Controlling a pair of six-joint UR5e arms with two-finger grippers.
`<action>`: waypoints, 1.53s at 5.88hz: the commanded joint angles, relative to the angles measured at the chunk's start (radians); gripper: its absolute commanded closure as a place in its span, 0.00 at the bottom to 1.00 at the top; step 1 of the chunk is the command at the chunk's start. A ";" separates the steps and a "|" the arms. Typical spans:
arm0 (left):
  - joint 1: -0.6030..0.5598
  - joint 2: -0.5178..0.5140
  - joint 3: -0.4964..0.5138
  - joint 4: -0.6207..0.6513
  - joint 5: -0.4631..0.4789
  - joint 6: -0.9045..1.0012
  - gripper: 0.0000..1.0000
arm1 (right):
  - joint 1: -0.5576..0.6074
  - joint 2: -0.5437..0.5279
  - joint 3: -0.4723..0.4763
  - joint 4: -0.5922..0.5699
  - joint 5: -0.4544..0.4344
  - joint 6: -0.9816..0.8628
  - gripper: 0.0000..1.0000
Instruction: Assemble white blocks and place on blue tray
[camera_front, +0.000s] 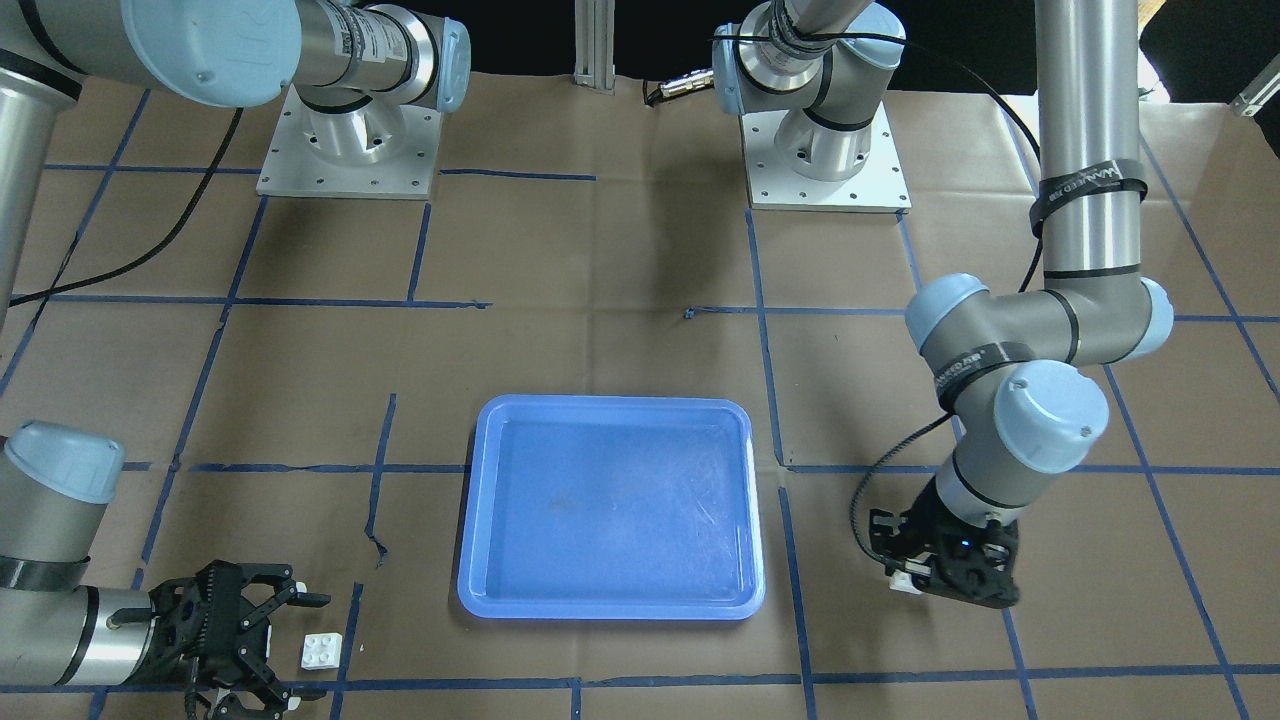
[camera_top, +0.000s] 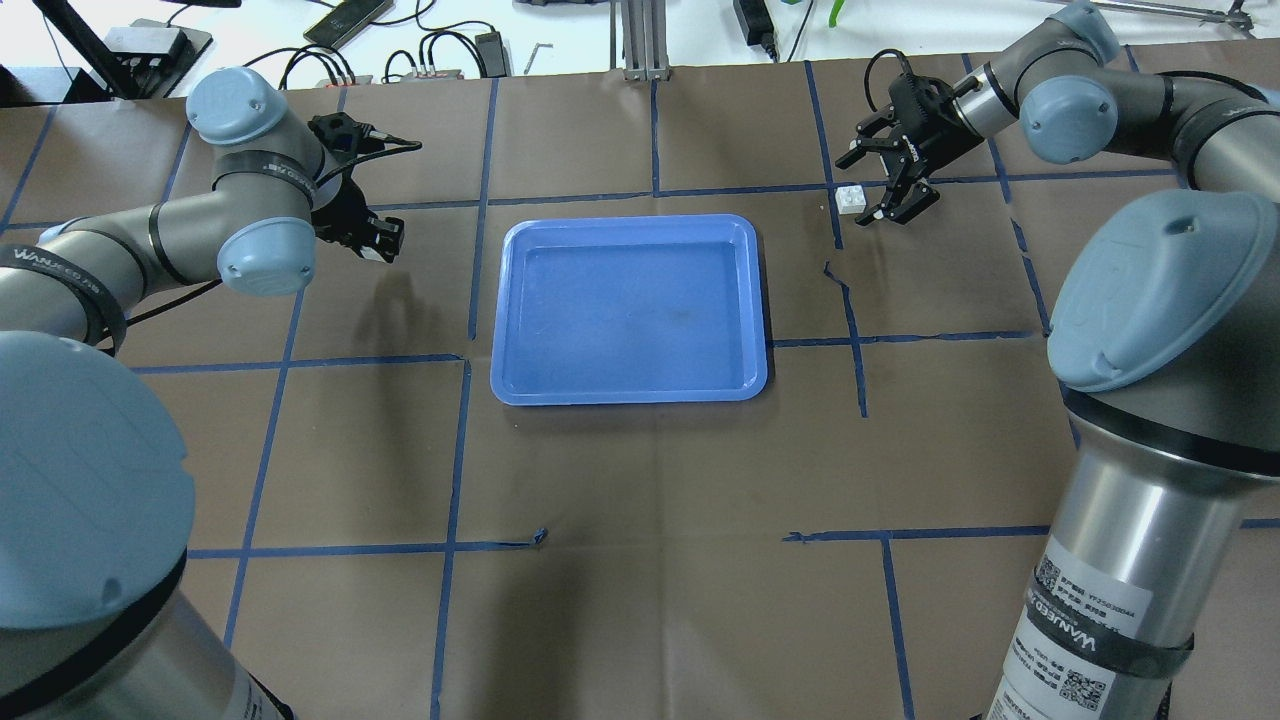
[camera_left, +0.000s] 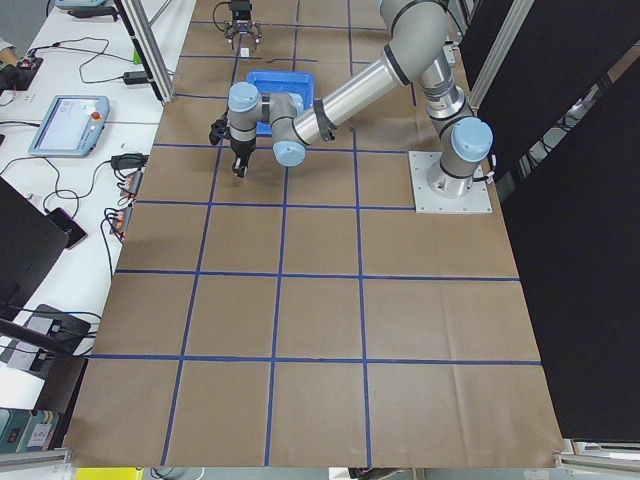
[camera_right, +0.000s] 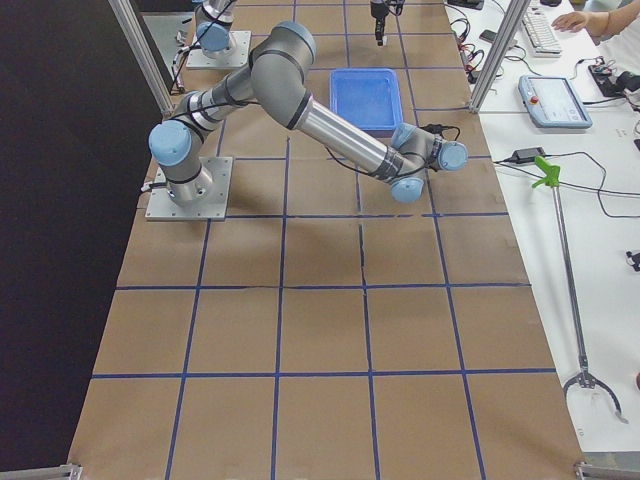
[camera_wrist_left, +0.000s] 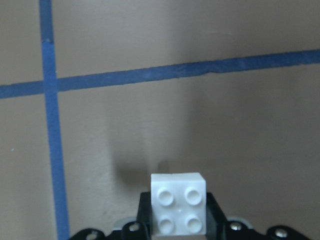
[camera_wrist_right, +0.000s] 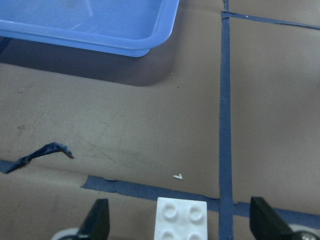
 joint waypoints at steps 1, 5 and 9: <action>-0.154 0.063 -0.029 -0.128 0.007 0.213 0.89 | 0.000 0.006 0.000 0.000 -0.004 0.012 0.05; -0.286 0.038 -0.021 -0.131 -0.002 0.947 0.89 | -0.012 0.005 -0.004 -0.002 -0.005 0.034 0.47; -0.403 0.011 0.004 -0.129 -0.005 0.843 0.89 | -0.012 -0.016 -0.017 -0.002 -0.007 0.034 0.69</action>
